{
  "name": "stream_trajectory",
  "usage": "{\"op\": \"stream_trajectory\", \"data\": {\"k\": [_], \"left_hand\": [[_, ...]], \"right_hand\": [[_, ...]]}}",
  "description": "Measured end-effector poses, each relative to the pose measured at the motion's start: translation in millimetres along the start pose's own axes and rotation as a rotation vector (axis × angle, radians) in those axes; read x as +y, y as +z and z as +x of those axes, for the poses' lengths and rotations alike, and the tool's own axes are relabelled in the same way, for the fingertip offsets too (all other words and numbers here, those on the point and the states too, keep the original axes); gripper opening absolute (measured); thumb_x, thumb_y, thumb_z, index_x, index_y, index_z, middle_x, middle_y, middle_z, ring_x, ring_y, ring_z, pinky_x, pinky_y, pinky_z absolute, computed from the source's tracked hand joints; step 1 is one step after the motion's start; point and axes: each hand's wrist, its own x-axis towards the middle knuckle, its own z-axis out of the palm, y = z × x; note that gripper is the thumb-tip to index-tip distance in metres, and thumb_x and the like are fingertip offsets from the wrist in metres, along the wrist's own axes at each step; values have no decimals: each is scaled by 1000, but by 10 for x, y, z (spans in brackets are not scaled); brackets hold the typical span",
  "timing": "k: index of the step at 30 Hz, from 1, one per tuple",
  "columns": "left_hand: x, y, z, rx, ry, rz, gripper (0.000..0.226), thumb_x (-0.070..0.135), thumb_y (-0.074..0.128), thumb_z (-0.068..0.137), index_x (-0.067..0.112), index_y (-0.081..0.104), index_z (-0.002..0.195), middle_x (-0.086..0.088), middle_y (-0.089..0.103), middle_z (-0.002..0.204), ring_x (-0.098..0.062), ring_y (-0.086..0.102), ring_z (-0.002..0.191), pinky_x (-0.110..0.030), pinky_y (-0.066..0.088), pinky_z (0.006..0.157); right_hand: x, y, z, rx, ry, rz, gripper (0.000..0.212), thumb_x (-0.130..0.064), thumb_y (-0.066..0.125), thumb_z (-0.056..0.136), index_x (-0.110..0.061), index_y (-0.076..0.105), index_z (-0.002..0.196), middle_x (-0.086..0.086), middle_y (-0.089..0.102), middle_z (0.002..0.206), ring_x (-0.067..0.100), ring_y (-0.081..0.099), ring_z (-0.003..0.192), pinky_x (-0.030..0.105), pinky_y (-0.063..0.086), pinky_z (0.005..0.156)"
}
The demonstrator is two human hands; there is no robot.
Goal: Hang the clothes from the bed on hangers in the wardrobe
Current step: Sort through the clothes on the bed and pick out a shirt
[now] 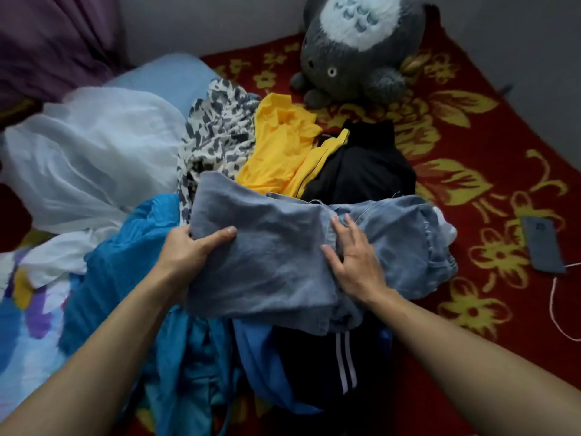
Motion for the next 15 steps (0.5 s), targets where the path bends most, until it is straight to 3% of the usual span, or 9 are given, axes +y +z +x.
{"op": "stream_trajectory", "data": {"k": [4,7,9,11,13,15], "left_hand": [[949,752,-307,-182,130,69,18,14,80,74,4,68,83,-8,73,73,-18,71,68,-28,58,60],[1240,1685,-439,-199,210,196,34,29,83,64,8,66,85,-9,71,82,-21,69,77,-35,56,65],[1207,2368,-435,-177,247,343,43,39,78,61,12,61,89,-4,67,92,-21,64,86,-34,51,66],[1024,3012,-420,-195,241,466,36,38,74,70,17,55,92,-1,62,97,-20,59,92,-32,43,68],[734,3551,-374,-254,161,551,28,37,70,74,18,51,85,-1,61,91,-23,59,89,-34,43,67],[410,3939,-334,-335,50,623,22,31,67,77,17,50,72,-1,62,79,-24,62,83,-38,50,68]], "right_hand": [[590,-661,-160,178,326,211,56,-49,44,97,-27,34,147,4,39,150,22,41,134,39,37,104],[1126,-1059,-230,174,513,282,45,-42,47,98,-18,50,136,10,59,131,30,55,120,37,40,95],[1511,-1257,-220,192,607,403,41,-41,49,97,-13,58,126,12,65,119,33,60,109,38,44,91],[1943,-1412,-197,226,692,543,39,-49,49,93,-16,63,110,11,69,104,30,66,91,49,52,87],[2363,-1560,-169,242,757,592,26,-40,50,97,-17,62,98,8,68,92,20,66,73,56,55,80],[2721,-1678,-131,235,778,528,20,-36,53,97,-18,62,95,2,66,81,18,64,69,53,56,78]]}}
